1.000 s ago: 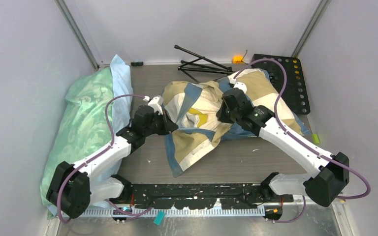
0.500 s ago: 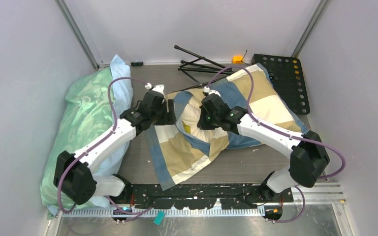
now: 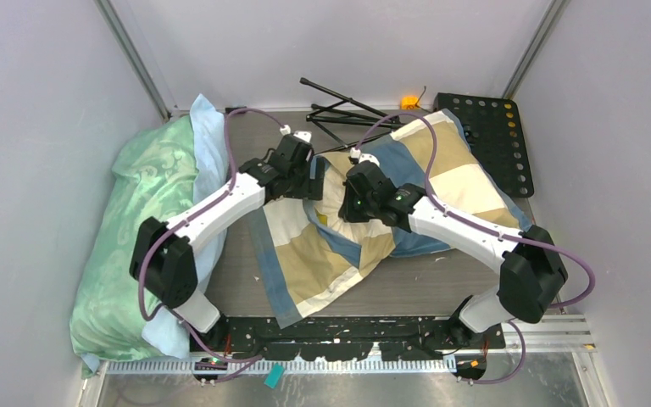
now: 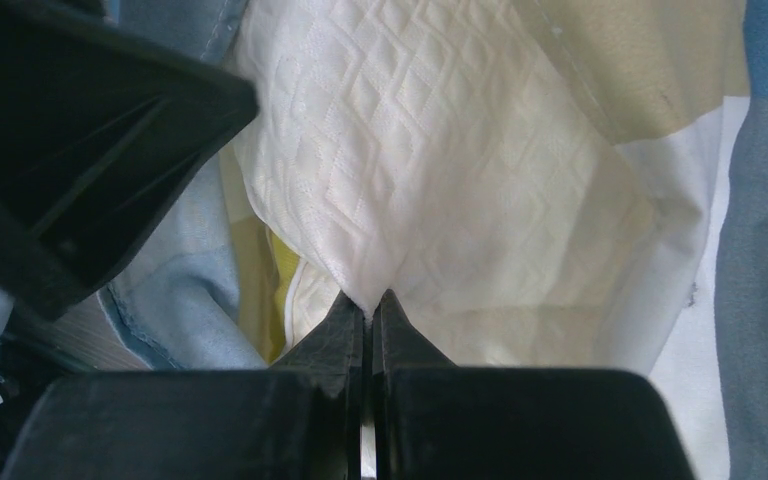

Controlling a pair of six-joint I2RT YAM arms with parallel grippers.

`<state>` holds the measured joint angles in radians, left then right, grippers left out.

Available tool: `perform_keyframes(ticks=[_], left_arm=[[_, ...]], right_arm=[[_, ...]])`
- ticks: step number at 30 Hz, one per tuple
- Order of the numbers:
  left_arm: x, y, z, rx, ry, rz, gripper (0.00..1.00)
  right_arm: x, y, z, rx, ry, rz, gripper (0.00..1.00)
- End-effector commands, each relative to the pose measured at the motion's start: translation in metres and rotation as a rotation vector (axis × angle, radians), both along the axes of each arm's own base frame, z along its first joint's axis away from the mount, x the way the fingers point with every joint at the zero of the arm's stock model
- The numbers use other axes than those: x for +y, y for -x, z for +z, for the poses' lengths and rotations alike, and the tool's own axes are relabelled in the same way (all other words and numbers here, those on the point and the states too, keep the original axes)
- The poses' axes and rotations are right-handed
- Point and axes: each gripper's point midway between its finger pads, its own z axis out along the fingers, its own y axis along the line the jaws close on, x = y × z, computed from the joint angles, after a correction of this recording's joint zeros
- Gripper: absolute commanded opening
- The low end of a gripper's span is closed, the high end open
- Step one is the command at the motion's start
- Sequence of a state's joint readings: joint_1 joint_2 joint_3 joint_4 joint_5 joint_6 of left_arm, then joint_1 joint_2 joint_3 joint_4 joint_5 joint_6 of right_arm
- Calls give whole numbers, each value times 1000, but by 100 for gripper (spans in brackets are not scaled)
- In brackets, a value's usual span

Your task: Remove the pillowcase from the pillow

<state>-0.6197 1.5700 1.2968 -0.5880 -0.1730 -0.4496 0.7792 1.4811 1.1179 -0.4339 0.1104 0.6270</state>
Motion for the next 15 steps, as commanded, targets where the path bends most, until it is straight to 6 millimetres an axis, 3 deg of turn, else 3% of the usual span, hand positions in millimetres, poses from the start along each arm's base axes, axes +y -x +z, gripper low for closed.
perform_keyframes(ticks=[1,4,5,10,15], left_arm=[[-14,-17,2,-9,-12,-54,83],[2,-29,-10,0,-127,-21,47],[11,-34,-12,-4,-150,12,40],[65,-57,-30,33,-133,173,30],[102,-65,-52,75,-137,289,22]], right_arm=[[10,-14,33,-102,-77,-22,0],[6,-15,35,-113,-70,-43,0],[3,-16,35,-117,-66,-57,0],[-33,-20,40,-168,12,-199,0],[-83,-17,69,-296,13,-385,0]])
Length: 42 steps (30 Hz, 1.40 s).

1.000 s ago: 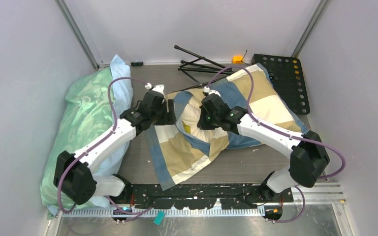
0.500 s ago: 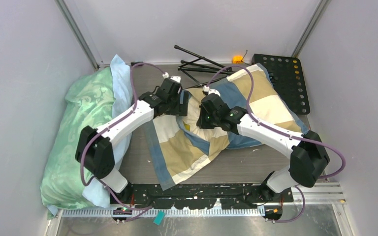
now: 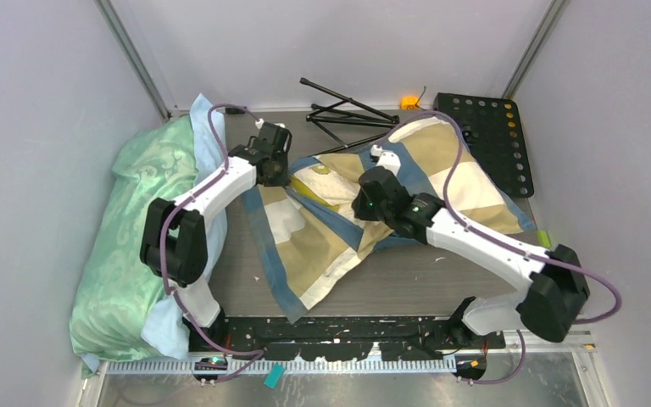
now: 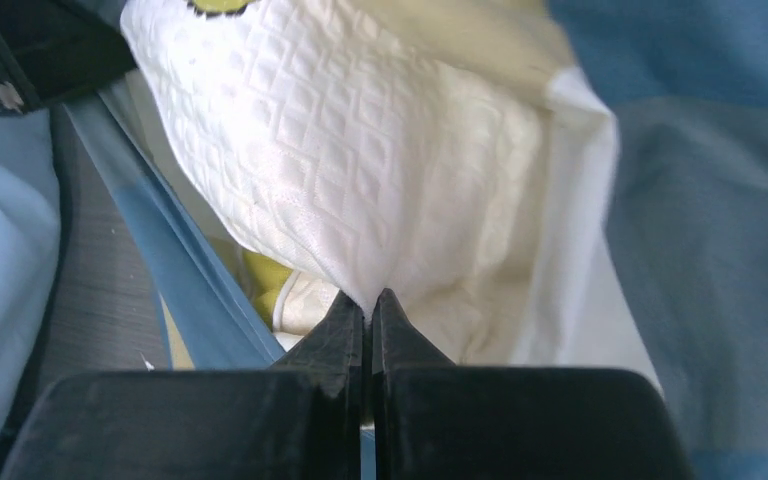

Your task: Remove the pillowcase from the pillow

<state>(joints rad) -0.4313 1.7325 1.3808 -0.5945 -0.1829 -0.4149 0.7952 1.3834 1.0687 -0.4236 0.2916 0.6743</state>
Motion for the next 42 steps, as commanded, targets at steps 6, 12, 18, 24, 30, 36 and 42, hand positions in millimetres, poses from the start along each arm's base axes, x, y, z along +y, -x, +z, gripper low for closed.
perform_keyframes(ticks=[6,12,18,24,30,36,42], left_arm=[[46,-9,-33,27,-35,148,15],[43,-3,-45,33,17,172,7],[-1,18,-28,1,237,62,26],[-41,66,17,-30,371,-98,61],[-64,119,40,34,571,-169,71],[-78,165,69,1,657,-264,80],[-94,195,64,70,654,-396,79]], right_arm=[[-98,-1,86,-320,-60,-384,0],[-123,-1,124,-456,-157,-504,0],[-80,-21,138,-457,-152,-355,0],[-21,-43,124,-388,-173,-195,0],[8,-56,103,-335,-204,-156,0],[22,-60,88,-301,-201,-126,0],[28,-60,86,-285,-217,-115,0]])
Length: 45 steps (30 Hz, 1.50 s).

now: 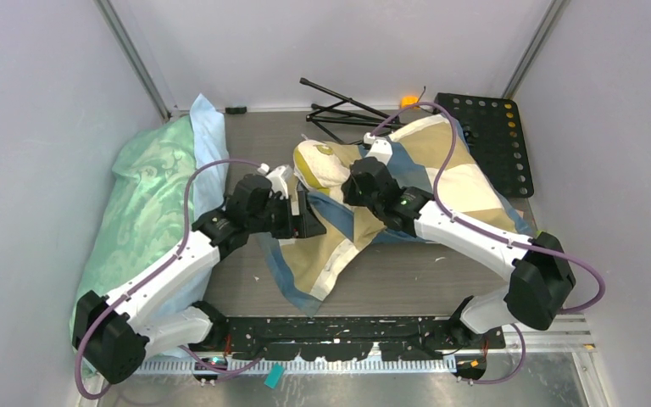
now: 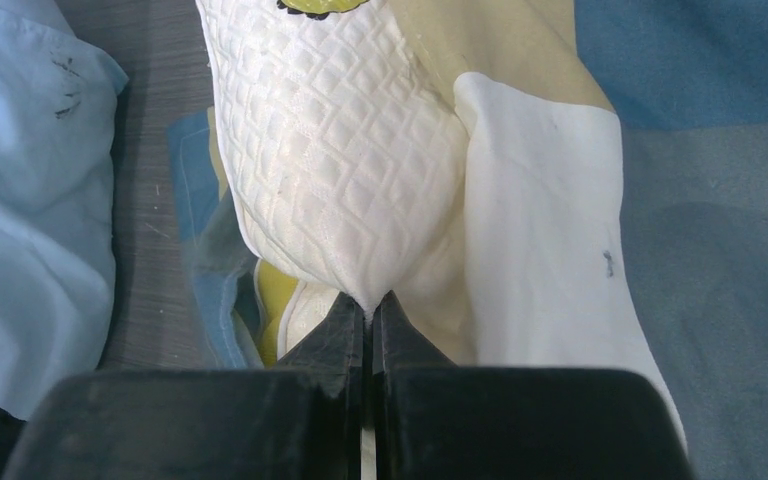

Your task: Remove the pillowcase from the pillow

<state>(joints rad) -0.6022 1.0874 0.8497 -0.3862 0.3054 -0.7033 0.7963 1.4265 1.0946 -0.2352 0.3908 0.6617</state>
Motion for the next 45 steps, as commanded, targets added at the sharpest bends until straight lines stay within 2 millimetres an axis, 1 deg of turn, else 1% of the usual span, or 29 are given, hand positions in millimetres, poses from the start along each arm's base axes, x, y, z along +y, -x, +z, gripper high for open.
perform_keyframes(ticks=[1,4,7,9,11,13,17,19,20,22,25,27,30,34,37,40,43,45], left_arm=[[-15,25,-2,31,14,-133,79],[-18,35,-17,43,-35,-183,77],[-20,43,-34,75,-78,-202,69],[-21,47,-41,80,-98,-209,58],[-23,53,-45,76,-104,-226,42],[-26,59,-48,69,-93,-249,29],[-25,69,-61,90,-83,-256,10],[-23,73,-71,110,-87,-254,3],[-22,76,-78,122,-93,-254,0],[-21,79,-89,137,-104,-252,0],[-21,86,-106,152,-136,-240,0],[-24,90,-115,155,-138,-233,0],[-27,91,-124,168,-133,-213,0],[-30,86,-138,176,-140,-202,0],[-33,87,-148,184,-160,-205,0],[-34,88,-155,185,-168,-203,0],[-34,89,-161,197,-174,-196,0],[-36,85,-159,186,-173,-190,0]], right_arm=[[13,-22,56,-121,-148,-35,0],[15,-22,58,-118,-150,-30,0],[16,-22,62,-118,-165,-32,0],[15,-23,65,-124,-165,-40,0],[13,-26,69,-130,-160,-56,0],[11,-29,72,-134,-147,-73,0],[7,-38,81,-133,-110,-106,0],[3,-46,90,-143,-107,-127,0],[1,-50,101,-157,-115,-138,0],[-6,-59,115,-170,-125,-164,0],[-22,-73,143,-199,-150,-199,0],[-30,-78,163,-224,-169,-209,0],[-39,-79,191,-268,-194,-210,0],[-55,-79,219,-318,-206,-228,0],[-72,-80,239,-348,-208,-257,0],[-84,-77,257,-383,-205,-269,0],[-95,-74,268,-409,-203,-284,0],[-96,-70,269,-405,-207,-276,0]])
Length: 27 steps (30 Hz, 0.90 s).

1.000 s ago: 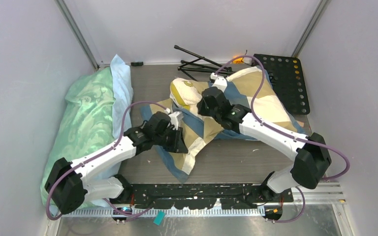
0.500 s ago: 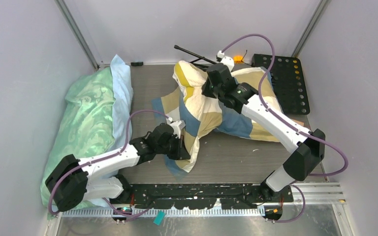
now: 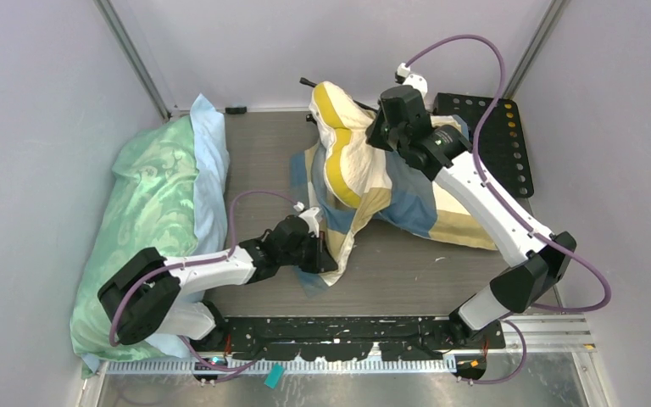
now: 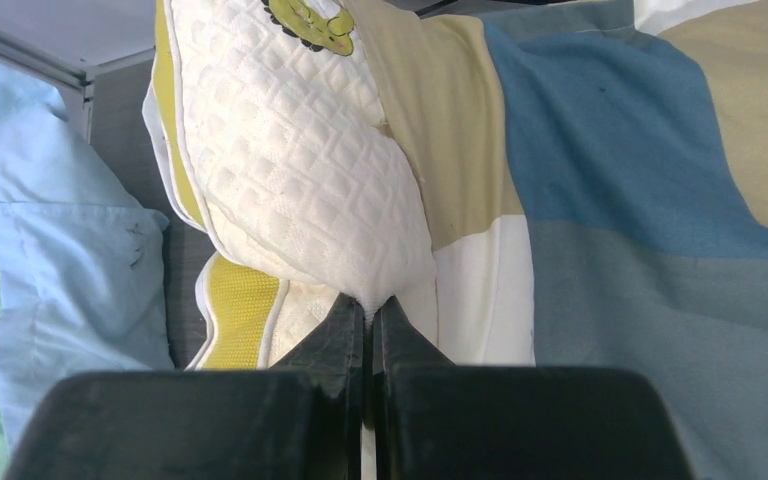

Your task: Remove the pillowcase from the pillow

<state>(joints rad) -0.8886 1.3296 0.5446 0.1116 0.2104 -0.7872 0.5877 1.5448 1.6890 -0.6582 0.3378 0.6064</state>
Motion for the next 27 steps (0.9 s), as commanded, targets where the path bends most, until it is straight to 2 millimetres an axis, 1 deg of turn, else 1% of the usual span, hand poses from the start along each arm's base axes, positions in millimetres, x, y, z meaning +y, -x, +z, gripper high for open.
perform_keyframes(ticks=[1,2,3,5,6,8,9,11,12,13,14,15,17,18,19,21,22,24,27], left_arm=[[23,27,-36,105,-141,-24,0],[22,23,-31,89,-144,-20,1],[22,18,-24,66,-149,-17,5],[23,11,-6,10,-169,-27,20],[25,5,6,-27,-180,-21,26],[40,-2,23,-83,-244,5,38],[45,-6,35,-117,-256,18,47],[59,-14,57,-180,-284,56,60],[62,-15,69,-201,-276,60,65],[64,-16,81,-222,-263,64,69],[66,-16,92,-238,-249,71,73],[68,-17,107,-260,-226,81,75],[72,-18,128,-289,-203,99,80],[74,-19,136,-300,-195,110,81],[76,-20,143,-310,-193,122,84],[81,-25,155,-331,-188,154,89],[83,-28,158,-337,-190,170,91],[89,-37,163,-343,-193,208,95],[99,-51,164,-321,-191,278,100]], right_arm=[[-39,-3,140,-376,-190,-123,0],[-34,-1,137,-366,-204,-98,0],[-27,2,134,-352,-222,-62,0],[-17,8,127,-333,-254,-4,0],[-11,12,124,-328,-272,31,0],[0,19,119,-322,-310,100,4],[5,22,113,-312,-325,124,5],[11,25,100,-284,-333,153,6],[13,26,92,-265,-325,166,7],[15,26,83,-247,-311,176,10],[16,27,74,-226,-293,185,19],[15,28,65,-203,-274,188,36],[13,30,49,-166,-233,189,67],[10,32,43,-152,-216,186,75],[7,33,37,-142,-199,176,80],[-1,37,28,-133,-163,164,84],[-6,39,25,-134,-148,153,85],[-12,43,11,-115,-111,145,85],[-19,50,-13,-59,-59,146,85]])
